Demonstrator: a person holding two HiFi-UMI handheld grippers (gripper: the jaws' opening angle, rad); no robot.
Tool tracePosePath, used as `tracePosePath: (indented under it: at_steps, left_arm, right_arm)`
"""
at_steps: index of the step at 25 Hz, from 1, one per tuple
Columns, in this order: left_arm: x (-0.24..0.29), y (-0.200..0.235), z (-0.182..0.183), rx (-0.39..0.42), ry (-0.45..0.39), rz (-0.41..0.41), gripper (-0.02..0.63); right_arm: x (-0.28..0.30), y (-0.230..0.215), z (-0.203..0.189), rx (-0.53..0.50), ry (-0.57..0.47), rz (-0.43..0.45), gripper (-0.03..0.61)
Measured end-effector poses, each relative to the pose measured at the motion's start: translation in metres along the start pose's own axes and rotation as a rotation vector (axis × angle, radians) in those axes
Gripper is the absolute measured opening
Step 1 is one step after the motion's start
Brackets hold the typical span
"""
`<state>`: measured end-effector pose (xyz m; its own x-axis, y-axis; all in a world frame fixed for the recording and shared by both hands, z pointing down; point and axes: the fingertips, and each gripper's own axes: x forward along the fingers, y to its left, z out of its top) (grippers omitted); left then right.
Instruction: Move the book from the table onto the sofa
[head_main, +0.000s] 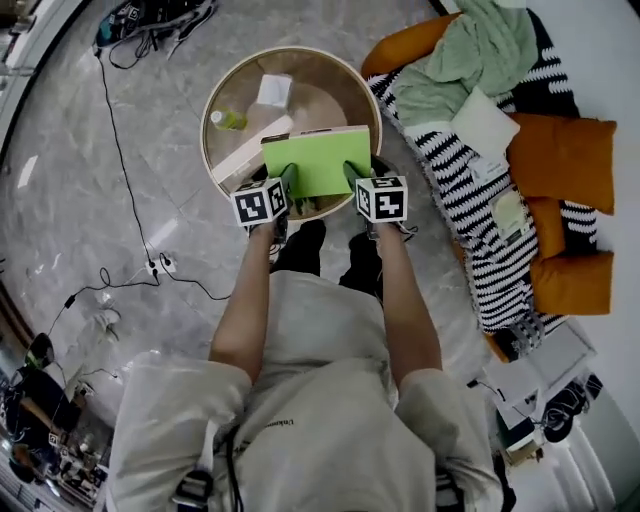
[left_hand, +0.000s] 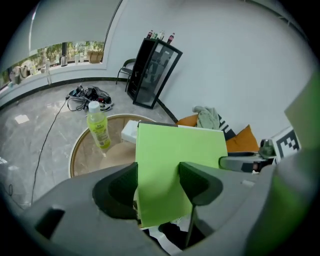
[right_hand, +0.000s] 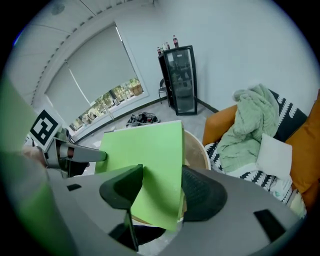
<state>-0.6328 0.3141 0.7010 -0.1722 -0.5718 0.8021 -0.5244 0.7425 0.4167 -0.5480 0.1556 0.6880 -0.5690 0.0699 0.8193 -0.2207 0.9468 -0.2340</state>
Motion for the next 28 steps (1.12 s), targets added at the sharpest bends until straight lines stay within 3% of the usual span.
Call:
tracePosePath:
  at_steps: [9, 15, 22, 28]
  left_arm:
    - [-0.037, -0.059, 0.068, 0.099, -0.131, -0.017, 0.256]
    - [-0.047, -0.086, 0.099, 0.197, -0.165, -0.064, 0.256]
    - [-0.03, -0.162, 0.118, 0.326, -0.168, -0.147, 0.256]
    - [-0.007, -0.22, 0.103, 0.392, -0.136, -0.225, 0.256]
  right_arm:
    - [-0.068, -0.018, 0.066, 0.014, -0.154, -0.057, 0.241]
    - [-0.096, -0.027, 0.086, 0.107, -0.239, -0.102, 0.241]
    - [-0.139, -0.083, 0.073, 0.22, -0.342, -0.16, 0.239]
    - [-0.175, -0.13, 0.05, 0.277, -0.381, -0.223, 0.232]
